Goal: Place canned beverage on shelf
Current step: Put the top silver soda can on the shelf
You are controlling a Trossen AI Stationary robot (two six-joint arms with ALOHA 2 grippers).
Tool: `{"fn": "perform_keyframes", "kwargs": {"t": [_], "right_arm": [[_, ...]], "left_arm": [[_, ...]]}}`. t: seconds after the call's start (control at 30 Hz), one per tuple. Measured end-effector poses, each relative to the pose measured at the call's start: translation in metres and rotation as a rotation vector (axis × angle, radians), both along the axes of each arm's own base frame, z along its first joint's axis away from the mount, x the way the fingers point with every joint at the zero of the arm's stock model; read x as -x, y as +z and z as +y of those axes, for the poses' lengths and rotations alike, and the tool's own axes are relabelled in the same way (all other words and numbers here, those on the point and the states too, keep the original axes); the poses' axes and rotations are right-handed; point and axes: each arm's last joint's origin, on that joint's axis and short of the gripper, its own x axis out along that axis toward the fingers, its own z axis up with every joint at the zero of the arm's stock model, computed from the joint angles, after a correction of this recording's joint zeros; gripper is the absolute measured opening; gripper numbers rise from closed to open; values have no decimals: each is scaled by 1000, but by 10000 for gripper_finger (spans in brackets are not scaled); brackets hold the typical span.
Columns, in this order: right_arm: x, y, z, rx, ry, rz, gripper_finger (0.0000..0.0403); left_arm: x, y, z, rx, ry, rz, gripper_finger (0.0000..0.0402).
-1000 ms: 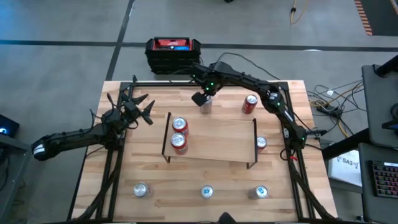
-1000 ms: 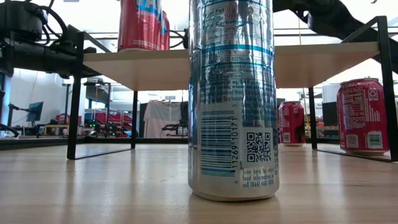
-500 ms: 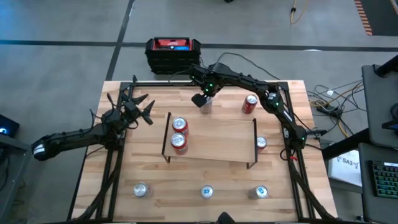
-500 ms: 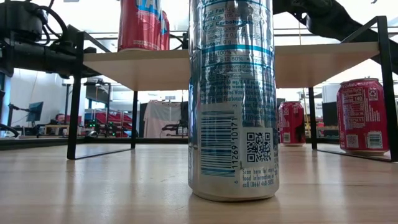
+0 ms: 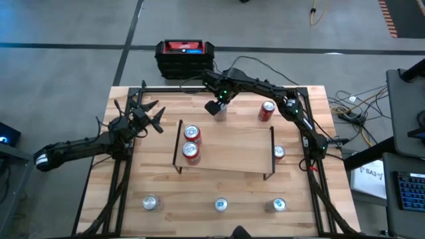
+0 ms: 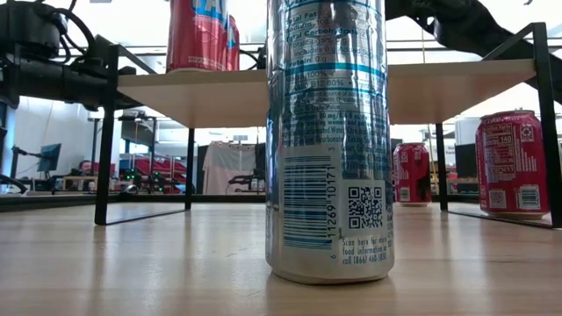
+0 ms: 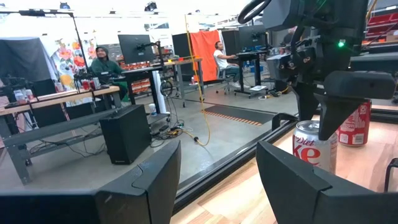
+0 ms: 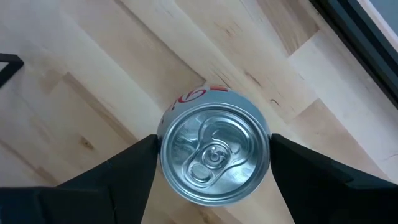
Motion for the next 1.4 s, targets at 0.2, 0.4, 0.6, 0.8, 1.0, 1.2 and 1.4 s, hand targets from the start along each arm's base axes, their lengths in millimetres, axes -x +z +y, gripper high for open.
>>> {"fn": "perform_keyframes", "kwargs": {"t": [0.2,0.4,0.6,0.8,1.0,1.2,1.4], "right_arm": [[-1,-8,0,-3,-4,3,286],[-1,-9,1,-6,-1,2,286],[-2,-9,1,5,44,1,286],[-3,-10,0,6,47,0,271],[-4,-10,0,3,40,-14,241],[-5,-2,0,16,51,-31,241],[3,10,3,1,51,6,241]], "left_arm": [[0,0,0,0,0,0,195],[0,0,0,0,0,0,195],[0,0,0,0,0,0,195],[0,0,0,0,0,0,195],[0,0,0,0,0,0,195],[0,0,0,0,0,0,195],[0,0,0,0,0,0,195]]}}
